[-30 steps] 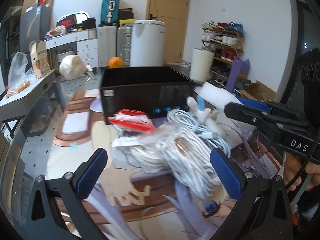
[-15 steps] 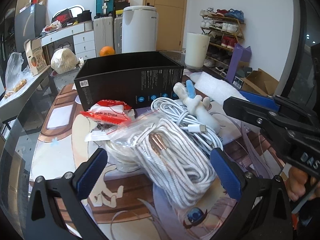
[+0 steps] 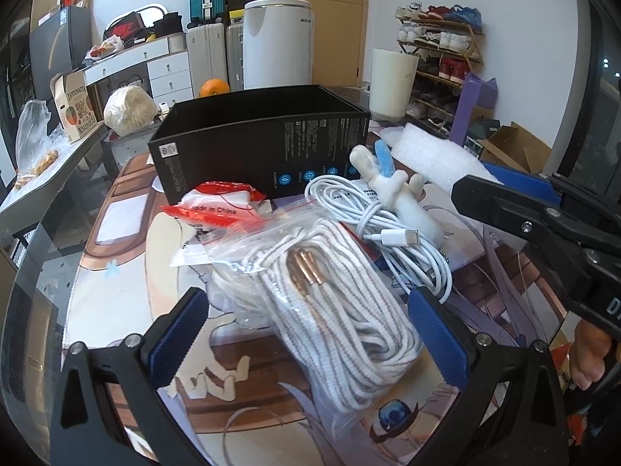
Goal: Organize soft objects
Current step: 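Grasp the bagged white braided cables with the left gripper while the right gripper holds the foam, then lower the foam and cable bag into the black box with both grippers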
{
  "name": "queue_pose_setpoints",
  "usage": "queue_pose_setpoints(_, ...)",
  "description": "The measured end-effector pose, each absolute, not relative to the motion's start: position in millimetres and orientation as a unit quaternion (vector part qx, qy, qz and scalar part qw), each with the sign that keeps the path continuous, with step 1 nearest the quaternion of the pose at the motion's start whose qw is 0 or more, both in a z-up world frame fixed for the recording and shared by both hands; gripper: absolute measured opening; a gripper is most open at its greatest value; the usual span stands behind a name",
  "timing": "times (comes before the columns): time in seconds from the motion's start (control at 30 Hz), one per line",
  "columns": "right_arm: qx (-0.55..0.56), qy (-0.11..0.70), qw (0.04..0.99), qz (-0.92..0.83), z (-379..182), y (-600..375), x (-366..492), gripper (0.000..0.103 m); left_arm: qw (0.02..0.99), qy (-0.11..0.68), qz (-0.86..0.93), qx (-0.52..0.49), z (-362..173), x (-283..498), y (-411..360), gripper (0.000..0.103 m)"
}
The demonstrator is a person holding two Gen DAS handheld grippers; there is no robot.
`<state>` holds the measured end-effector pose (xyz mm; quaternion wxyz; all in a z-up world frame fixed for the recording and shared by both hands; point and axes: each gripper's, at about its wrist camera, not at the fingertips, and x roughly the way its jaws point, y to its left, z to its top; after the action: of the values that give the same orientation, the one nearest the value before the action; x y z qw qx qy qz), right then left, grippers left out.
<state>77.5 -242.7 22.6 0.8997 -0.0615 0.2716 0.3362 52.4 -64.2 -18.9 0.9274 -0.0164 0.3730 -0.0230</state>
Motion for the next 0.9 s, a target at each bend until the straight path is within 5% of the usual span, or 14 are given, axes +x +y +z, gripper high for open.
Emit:
queue_pose_setpoints(0.07,-0.062,0.272,0.9,0.336,22.4,-243.1,77.2,0.036,0.927,0.375,-0.02,-0.011,-21.1,55.0,-67.7,0.096)
queue_pose_setpoints(0.13,-0.062,0.272,0.9,0.336,22.5,-242.9,76.7,0.036,0.926,0.377,-0.021,-0.003,-22.6,55.6,-70.0,0.076)
queue_pose_setpoints(0.23,-0.063,0.27,0.9,0.336,22.9,-242.9,75.6,0.036,0.925,0.378,-0.03,0.0,-23.7,53.8,-71.6,0.061)
queue_pose_setpoints(0.33,-0.063,0.27,0.9,0.336,23.4,-242.8,75.8,0.036,0.929,0.368,-0.03,0.002,-21.0,48.5,-67.2,0.051)
queue_pose_setpoints(0.9,-0.073,0.242,0.904,0.344,42.4,-233.2,72.5,0.036,0.954,0.296,-0.027,-0.039,16.3,24.7,-22.7,0.046)
